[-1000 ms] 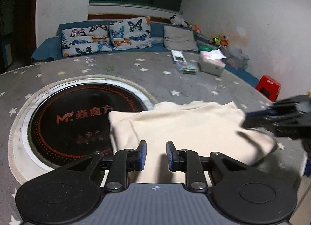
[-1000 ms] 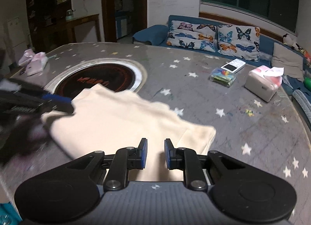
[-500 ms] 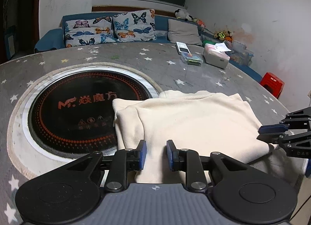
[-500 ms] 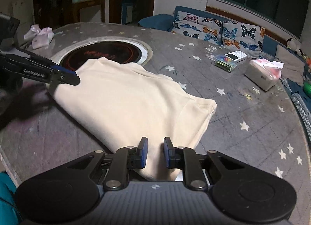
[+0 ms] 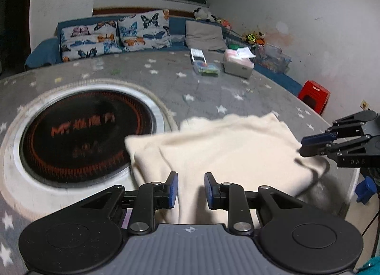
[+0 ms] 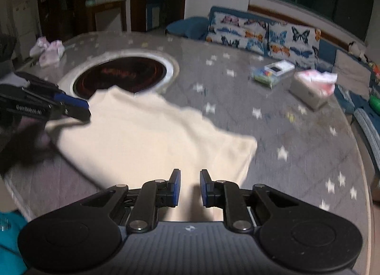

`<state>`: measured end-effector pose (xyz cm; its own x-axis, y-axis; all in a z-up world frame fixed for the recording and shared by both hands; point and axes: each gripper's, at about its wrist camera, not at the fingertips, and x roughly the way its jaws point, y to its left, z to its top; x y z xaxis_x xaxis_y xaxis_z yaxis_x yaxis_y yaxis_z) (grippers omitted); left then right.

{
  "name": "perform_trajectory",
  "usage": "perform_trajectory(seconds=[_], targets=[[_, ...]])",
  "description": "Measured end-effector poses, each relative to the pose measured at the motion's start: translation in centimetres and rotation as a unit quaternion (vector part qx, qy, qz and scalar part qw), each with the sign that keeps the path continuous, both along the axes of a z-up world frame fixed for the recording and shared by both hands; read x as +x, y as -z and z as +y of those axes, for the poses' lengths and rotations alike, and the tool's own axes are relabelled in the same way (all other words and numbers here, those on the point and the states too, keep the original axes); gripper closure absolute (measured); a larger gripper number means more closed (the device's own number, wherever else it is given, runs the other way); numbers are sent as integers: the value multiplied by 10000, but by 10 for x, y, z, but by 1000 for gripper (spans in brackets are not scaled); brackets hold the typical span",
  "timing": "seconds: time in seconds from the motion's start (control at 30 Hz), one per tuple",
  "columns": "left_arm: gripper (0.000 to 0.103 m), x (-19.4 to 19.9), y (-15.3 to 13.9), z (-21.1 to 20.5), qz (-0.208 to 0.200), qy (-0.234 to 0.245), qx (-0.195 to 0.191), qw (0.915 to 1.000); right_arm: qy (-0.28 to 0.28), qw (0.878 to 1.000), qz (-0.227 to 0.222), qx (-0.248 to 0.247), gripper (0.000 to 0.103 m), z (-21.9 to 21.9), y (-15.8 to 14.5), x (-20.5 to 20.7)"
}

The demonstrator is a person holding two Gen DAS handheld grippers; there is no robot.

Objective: Fold clothes

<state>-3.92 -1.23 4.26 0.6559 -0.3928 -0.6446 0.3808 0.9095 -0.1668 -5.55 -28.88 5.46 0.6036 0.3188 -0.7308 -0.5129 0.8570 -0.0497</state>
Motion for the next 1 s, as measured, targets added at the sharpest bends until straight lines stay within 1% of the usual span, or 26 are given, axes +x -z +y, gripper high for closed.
perform_trajectory(seconds=[0.1,0.27,0.37,0.43,0.53,0.6,0.73,0.87,0.93,1.0], targets=[[76,19,1,-5,-8,-15,26,10000,11,10000,-42,58,87,8,3,17],[78,52,14,-11,251,-105,165,9995,30,9998,-111,154,87,21,9,46],[78,61,18,-14,212,-130,236,9994,51,9997,-134,202,87,28,13,63],[78,65,18,-15,176,-182,283,9993,130,9998,-33,173,87,28,21,69],[78,64,12,-17,78,-146,197,9997,168,9997,-2,155,87,28,24,69],[78,62,8,-20,-44,-58,154,9999,174,9996,-74,213,87,28,19,68],[78,68,12,-34,-83,62,333,9994,165,9993,-150,288,87,33,14,70],[74,78,18,-37,-1,12,350,9994,254,9992,-132,272,87,35,18,75],[74,76,15,-34,-16,-38,311,9995,287,9991,-133,266,87,36,20,76],[75,72,8,-29,-98,-99,275,9995,225,9992,-190,259,87,36,14,71]])
